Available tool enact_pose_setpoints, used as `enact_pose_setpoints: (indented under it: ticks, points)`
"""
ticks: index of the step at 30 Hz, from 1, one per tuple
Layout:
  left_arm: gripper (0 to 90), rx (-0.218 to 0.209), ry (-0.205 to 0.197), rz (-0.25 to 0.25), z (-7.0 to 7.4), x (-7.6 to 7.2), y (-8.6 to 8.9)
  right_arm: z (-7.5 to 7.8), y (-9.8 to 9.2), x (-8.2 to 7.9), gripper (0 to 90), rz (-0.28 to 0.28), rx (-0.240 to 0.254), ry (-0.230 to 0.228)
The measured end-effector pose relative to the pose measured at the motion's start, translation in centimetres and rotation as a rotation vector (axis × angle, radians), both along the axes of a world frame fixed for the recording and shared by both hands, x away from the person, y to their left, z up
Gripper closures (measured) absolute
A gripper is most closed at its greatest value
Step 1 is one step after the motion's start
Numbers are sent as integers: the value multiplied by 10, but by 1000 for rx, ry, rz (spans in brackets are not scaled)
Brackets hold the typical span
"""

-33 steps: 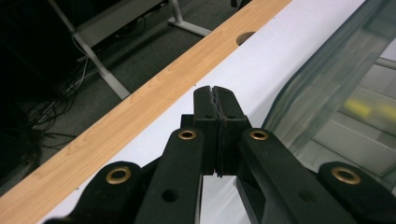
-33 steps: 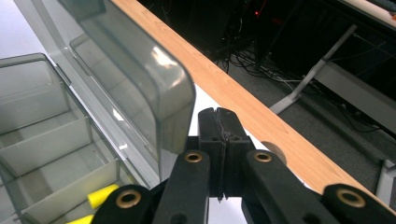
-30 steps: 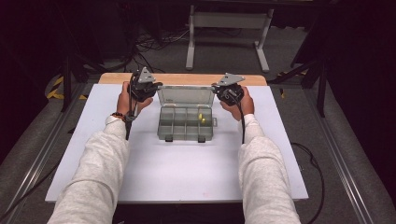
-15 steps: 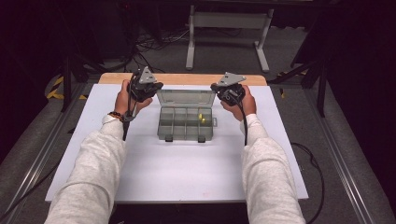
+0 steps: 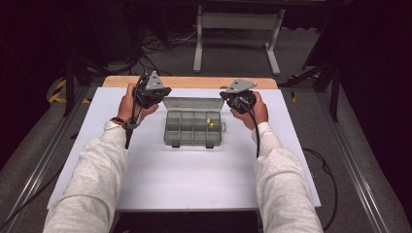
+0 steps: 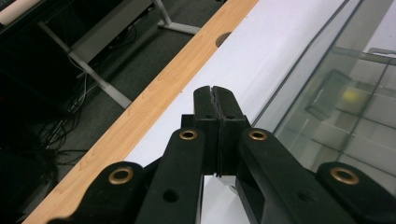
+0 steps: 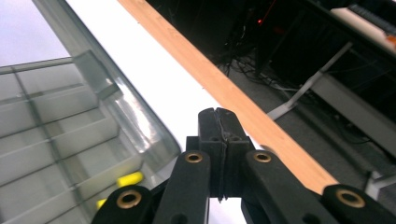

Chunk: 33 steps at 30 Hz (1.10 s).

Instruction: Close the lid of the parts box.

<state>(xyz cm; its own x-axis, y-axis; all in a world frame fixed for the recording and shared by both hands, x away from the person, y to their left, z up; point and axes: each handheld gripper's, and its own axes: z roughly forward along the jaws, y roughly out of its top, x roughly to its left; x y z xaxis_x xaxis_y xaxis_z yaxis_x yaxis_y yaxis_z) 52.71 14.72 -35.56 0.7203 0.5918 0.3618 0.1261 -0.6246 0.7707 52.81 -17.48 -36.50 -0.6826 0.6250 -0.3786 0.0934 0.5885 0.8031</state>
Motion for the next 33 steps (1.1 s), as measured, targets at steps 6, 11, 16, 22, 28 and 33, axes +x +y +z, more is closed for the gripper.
enact_pose_setpoints:
  ticks: [6,11,16,22,28,33]
  points:
    - [899,5,-7,-21,-1,-8,-1,0,3,-8,900,-15,-1,24]
    - [899,7,-6,-32,-4,-14,0,0,5,-14,900,-15,4,38]
    - [900,0,0,-45,-7,-18,1,0,8,-19,900,-14,3,46]
    - [900,15,-7,-74,-10,-26,-1,0,15,-30,900,17,19,64]
    - [900,4,-8,-103,-13,-36,-4,0,17,-39,900,23,25,74]
    - [900,28,-10,-134,-18,-47,-7,-8,19,-48,900,33,2,82]
